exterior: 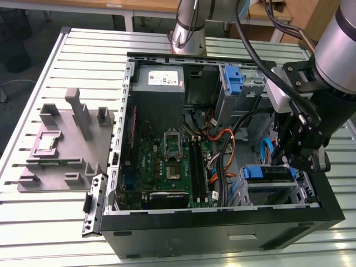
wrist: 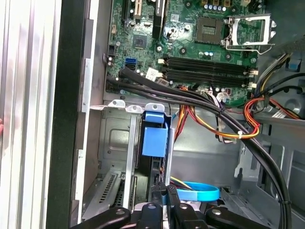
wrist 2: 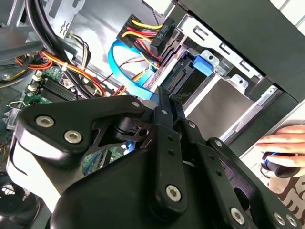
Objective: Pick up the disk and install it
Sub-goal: 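Insert the first disk wire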
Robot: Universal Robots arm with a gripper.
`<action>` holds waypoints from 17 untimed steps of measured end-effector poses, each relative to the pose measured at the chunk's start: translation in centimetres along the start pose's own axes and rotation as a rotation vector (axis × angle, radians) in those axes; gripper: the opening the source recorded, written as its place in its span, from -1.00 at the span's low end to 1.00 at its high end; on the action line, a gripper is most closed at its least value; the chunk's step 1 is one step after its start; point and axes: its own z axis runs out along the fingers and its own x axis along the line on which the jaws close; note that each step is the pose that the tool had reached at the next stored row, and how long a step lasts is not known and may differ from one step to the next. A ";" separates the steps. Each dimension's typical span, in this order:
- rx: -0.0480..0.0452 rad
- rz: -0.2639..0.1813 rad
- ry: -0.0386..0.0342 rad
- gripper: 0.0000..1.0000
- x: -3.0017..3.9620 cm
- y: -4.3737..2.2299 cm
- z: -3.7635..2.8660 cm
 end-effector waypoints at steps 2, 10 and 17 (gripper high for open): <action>0.0024 0.000 0.0002 -0.68 0.05 0.01 0.06; 0.0027 0.005 0.0007 -0.68 0.20 0.08 0.26; 0.0029 0.012 0.0011 -0.68 0.20 0.19 0.41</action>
